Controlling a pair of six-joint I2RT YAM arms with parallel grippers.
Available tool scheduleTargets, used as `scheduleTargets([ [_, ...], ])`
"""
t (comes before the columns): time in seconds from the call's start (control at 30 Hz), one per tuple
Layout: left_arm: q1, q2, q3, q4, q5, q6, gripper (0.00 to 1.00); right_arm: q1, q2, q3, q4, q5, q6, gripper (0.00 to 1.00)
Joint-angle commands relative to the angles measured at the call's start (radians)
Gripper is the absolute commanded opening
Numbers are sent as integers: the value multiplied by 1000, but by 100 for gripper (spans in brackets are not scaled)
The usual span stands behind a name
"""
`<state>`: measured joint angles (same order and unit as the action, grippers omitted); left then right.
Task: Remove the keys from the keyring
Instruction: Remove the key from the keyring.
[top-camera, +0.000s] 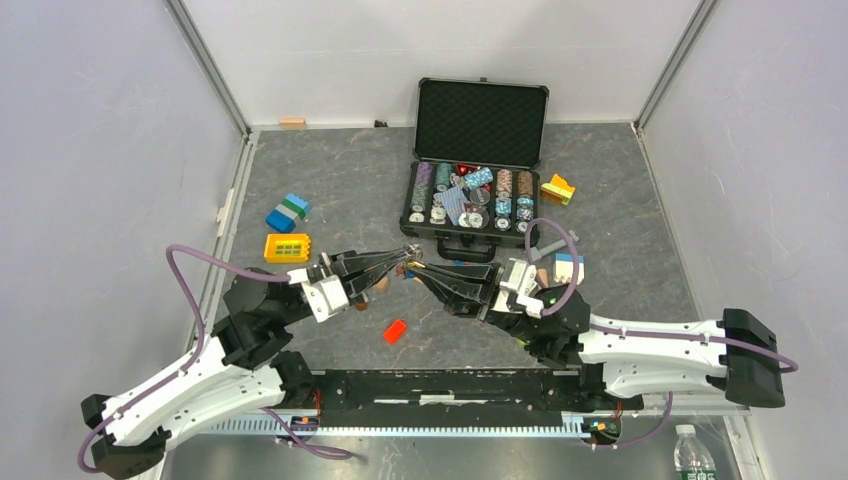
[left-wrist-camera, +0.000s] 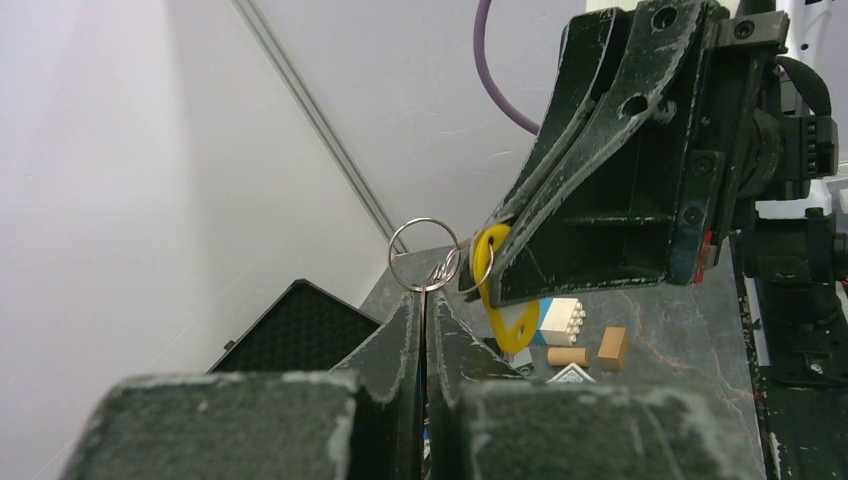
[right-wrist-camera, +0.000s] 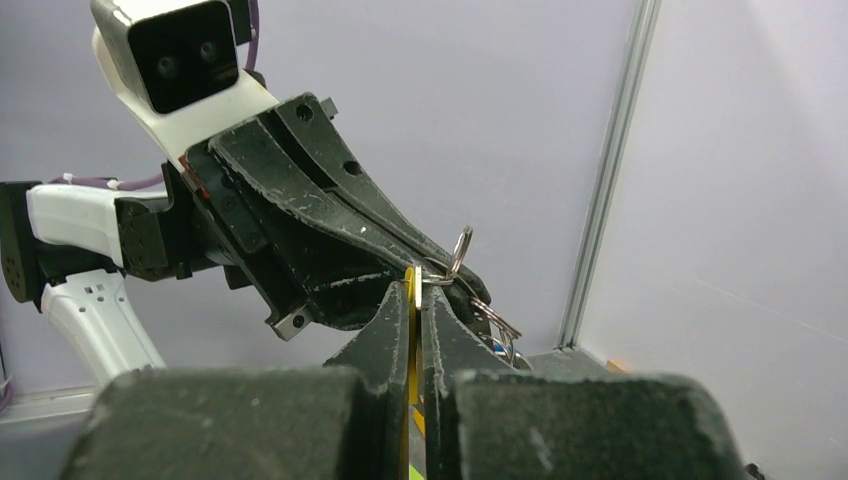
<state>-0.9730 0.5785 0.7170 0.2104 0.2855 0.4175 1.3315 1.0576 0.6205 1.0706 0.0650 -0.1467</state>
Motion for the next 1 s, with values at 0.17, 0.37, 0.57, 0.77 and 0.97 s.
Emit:
scheduleTargets([
  [0.17,-2,-20,9,9,55,20,2,6,-74,20,-152,70,-11,0],
  [0.37,-2,-23,12,-6,69,29,2,6,-129,56,-331,109,-38,0],
  [0.57,-1,-17,15,-14,82,33,2,6,-152,87,-431,95,-83,0],
  [0.77,-1,-13,15,-26,95,31,2,6,-160,115,-479,17,-130,0],
  [0.97,-1,-9,17,-38,104,35,2,6,-182,143,-525,-32,-155,0],
])
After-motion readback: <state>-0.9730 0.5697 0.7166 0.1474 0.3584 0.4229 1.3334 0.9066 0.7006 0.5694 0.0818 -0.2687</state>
